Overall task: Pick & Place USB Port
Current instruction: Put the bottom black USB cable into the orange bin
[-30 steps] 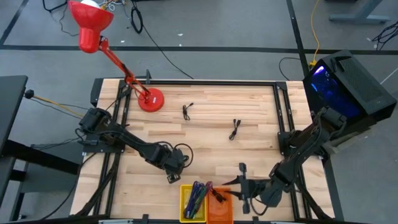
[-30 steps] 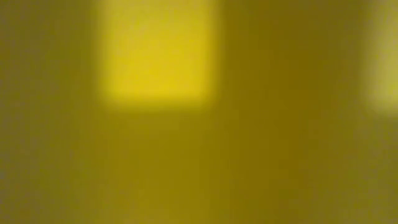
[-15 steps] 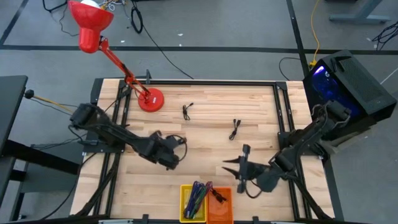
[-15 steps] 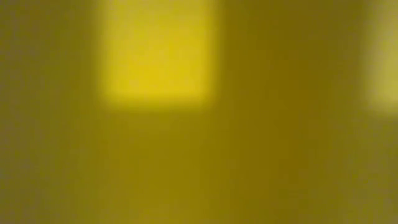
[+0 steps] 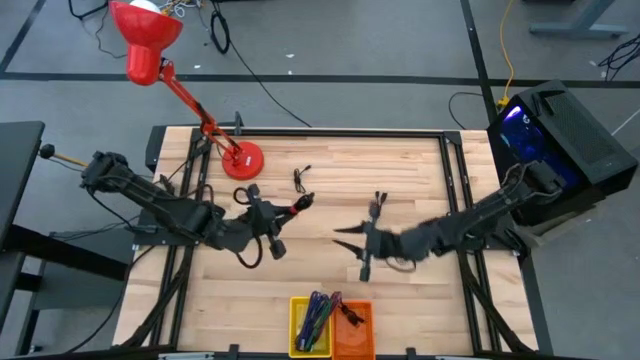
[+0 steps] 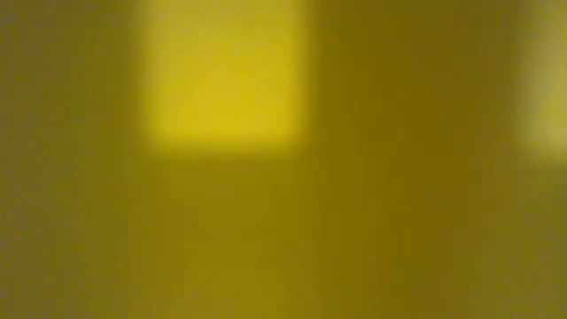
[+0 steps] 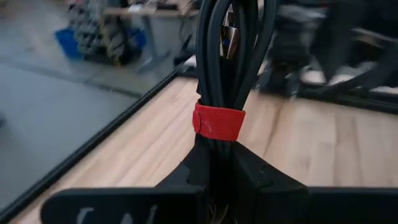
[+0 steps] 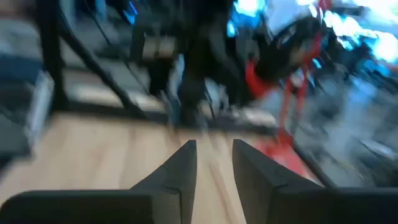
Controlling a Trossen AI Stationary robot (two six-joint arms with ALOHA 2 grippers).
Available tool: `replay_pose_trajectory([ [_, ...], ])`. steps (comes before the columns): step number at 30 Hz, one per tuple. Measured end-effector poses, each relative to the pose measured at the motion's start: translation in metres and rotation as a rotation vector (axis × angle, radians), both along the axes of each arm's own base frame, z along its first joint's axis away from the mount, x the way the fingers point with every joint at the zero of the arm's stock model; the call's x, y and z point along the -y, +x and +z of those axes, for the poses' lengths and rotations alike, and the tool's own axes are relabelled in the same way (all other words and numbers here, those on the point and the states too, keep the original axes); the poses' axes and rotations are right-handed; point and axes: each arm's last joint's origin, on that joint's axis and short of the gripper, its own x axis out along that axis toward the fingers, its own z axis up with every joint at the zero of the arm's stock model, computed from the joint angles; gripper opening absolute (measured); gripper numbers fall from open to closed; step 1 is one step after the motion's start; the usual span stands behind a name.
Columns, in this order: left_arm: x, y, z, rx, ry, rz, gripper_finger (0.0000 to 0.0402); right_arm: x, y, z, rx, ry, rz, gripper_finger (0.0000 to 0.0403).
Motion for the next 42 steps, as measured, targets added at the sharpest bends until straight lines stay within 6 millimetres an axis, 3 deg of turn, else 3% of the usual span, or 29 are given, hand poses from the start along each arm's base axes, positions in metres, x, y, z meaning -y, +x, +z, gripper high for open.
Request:
replay_pose_trajectory([
  [4, 0.0, 0.007, 0.005, 0.035, 0.041, -0.031, 0.0033, 0.024, 0.011, 0.014, 0.12, 0.021, 0.093, 0.0104],
  [8, -0.002, 0.009, 0.006, 0.043, 0.045, -0.034, 0.0033, 0.046, 0.017, 0.017, 0.132, 0.024, 0.089, 0.0106],
  [15, 0.0, 0.012, 0.014, 0.087, 0.085, -0.104, 0.0033, 0.067, 0.023, 0.019, 0.152, 0.059, 0.177, 0.0125],
  [23, -0.002, 0.016, 0.016, 0.11, 0.085, -0.13, 0.0033, 0.075, 0.023, 0.032, 0.285, 0.045, 0.245, 0.0145],
  [36, -0.003, 0.041, 0.006, 0.166, 0.083, -0.186, 0.0033, 0.077, 0.023, 0.035, 0.318, 0.031, 0.272, 0.0159],
  [39, -0.005, 0.042, 0.007, 0.175, 0.082, -0.199, 0.0033, 0.078, 0.023, 0.035, 0.32, 0.031, 0.267, 0.0147],
  [42, -0.007, 0.043, 0.006, 0.173, 0.082, -0.192, 0.0033, 0.078, 0.023, 0.035, 0.319, 0.037, 0.238, 0.0102],
])
